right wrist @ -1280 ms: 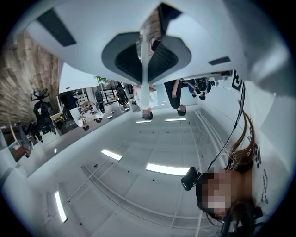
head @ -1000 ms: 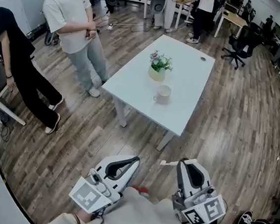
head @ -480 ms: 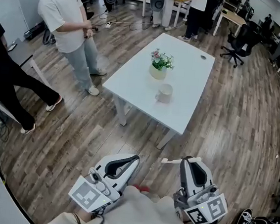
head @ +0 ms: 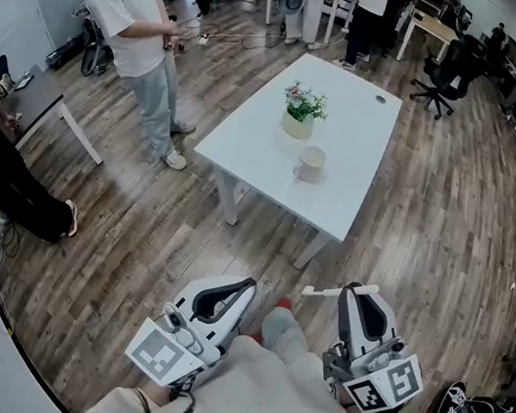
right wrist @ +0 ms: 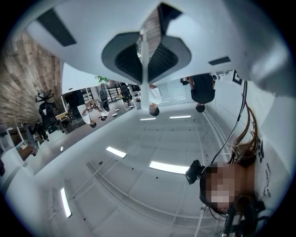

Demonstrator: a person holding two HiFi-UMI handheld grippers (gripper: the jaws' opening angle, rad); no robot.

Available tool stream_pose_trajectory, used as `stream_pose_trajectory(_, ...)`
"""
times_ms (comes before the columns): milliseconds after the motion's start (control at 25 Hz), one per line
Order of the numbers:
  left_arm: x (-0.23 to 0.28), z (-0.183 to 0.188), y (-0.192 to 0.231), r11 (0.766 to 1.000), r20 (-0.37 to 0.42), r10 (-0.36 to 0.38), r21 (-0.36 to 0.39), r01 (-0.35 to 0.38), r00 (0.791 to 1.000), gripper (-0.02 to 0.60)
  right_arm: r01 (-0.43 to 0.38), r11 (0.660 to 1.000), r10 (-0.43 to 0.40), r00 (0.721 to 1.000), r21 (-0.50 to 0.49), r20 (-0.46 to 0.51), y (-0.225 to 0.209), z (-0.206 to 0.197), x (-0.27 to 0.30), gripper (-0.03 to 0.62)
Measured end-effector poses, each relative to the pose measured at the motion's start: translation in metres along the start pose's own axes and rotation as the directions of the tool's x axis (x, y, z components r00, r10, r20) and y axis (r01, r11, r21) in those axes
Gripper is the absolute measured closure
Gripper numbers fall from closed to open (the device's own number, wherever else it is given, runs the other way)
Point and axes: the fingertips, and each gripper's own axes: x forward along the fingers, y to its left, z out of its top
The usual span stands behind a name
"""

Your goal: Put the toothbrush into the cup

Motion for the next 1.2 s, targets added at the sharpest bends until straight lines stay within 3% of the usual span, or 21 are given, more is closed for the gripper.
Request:
stream_pose_trajectory(520, 0.034, 0.004, 0.018, 0.999, 0.040, 0.019, 0.032, -0.020, 0.999, 0.574, -0.024, 1.000, 0.024, 1.000, -0.012, 0.014, -0.030, 0.008, 0.024, 0.545)
stream_pose_trajectory(1200, 0.113, -0.010, 0.073, 0.999, 0.020, 0.048, 0.003, -0.048, 0.999, 0.574, -0.046, 0.999, 0.046, 0.998, 0.025, -0.033, -0.105, 0.000, 0.095, 0.545)
